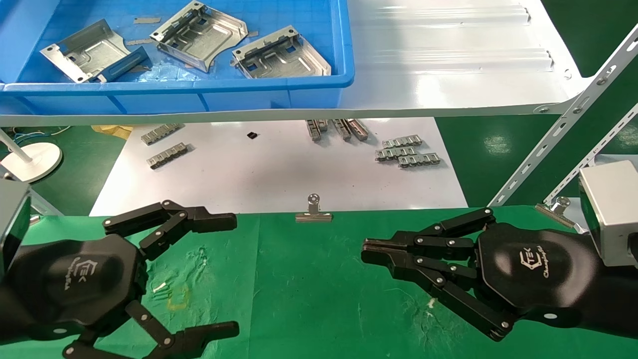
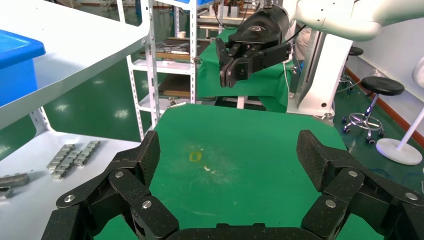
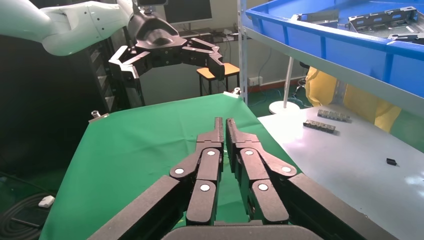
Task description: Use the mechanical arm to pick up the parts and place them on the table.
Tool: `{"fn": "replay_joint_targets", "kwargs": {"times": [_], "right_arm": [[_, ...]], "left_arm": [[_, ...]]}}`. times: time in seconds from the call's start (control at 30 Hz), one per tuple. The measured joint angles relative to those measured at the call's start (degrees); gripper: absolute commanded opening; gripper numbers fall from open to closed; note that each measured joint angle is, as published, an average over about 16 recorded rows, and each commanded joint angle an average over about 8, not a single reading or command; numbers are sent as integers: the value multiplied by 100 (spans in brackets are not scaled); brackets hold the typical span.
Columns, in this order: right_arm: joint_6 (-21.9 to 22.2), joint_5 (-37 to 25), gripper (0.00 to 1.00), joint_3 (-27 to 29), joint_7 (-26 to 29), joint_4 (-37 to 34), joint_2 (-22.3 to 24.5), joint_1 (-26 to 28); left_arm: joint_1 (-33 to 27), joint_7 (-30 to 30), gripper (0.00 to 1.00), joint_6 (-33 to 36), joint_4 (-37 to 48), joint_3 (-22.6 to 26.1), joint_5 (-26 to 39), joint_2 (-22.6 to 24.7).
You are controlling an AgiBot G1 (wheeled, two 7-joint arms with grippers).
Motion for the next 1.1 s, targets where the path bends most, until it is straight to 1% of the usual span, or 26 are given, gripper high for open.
{"fn": "replay_joint_targets", "kwargs": {"times": [0.37,0.57,0.7,0.83,0.93,1.1], "right_arm": [[0,0,0,0,0,0,0,0],[0,0,0,0,0,0,0,0],[0,0,0,0,0,0,0,0],[0,0,0,0,0,0,0,0],[0,0,0,0,0,0,0,0],[0,0,0,0,0,0,0,0]], "left_arm": [[-34,-11,100,-4,-6,-6,3,-7],[-356,-73,100,-37,88,-1,109,10],[-854,-108,100,-94,368,43,327,103],[-1592,-88,100,-182,921,152,708,309],[-2241,-15,100,-272,1533,285,1094,543],[-3314,216,100,-507,2798,568,1809,1042]]}}
